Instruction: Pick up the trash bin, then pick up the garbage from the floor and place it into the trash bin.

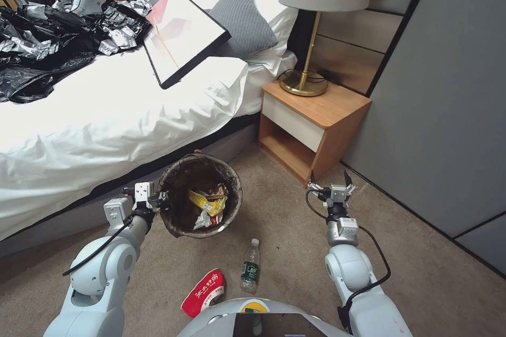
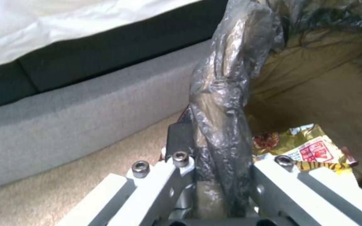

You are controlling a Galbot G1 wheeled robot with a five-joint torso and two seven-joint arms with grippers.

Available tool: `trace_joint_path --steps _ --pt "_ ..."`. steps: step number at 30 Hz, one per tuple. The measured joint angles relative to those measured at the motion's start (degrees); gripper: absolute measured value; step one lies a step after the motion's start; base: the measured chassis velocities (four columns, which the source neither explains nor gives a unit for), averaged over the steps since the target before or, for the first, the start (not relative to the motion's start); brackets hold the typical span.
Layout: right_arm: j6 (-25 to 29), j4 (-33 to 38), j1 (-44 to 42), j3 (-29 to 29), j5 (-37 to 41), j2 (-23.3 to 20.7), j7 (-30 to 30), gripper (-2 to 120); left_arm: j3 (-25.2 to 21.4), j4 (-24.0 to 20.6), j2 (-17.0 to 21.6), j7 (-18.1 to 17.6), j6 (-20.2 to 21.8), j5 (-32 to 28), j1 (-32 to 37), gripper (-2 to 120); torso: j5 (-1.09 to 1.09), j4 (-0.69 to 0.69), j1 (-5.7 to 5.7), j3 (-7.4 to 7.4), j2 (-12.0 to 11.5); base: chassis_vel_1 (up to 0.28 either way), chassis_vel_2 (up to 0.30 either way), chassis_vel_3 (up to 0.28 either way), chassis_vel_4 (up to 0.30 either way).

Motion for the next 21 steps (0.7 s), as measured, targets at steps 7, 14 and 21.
trace_joint_path --steps 7,14,21 --pt "-0.04 -0.06 -0.22 -0.11 -0.07 0.08 -0.02 100 0.00 0.16 0.03 0.05 0.01 0.01 -0.02 0 0.00 0.00 0.00 0.00 0.00 0.084 -0.086 -0.079 0.090" --pt "-0.04 0.03 -0.29 -0.32 0.03 0.00 -0.10 100 -0.03 0.51 0.03 0.04 0.01 0.01 0.06 0 0.00 0.01 0.00 0.01 0.00 0.169 -0.152 -0.171 0.151" --pt "-0.19 0.04 -0.39 -0.64 -0.10 -0.02 -0.23 100 -0.18 0.47 0.04 -0.03 0.04 -0.02 -0.19 0 0.00 0.00 0.00 0.00 0.00 0.164 -0.155 -0.152 0.167"
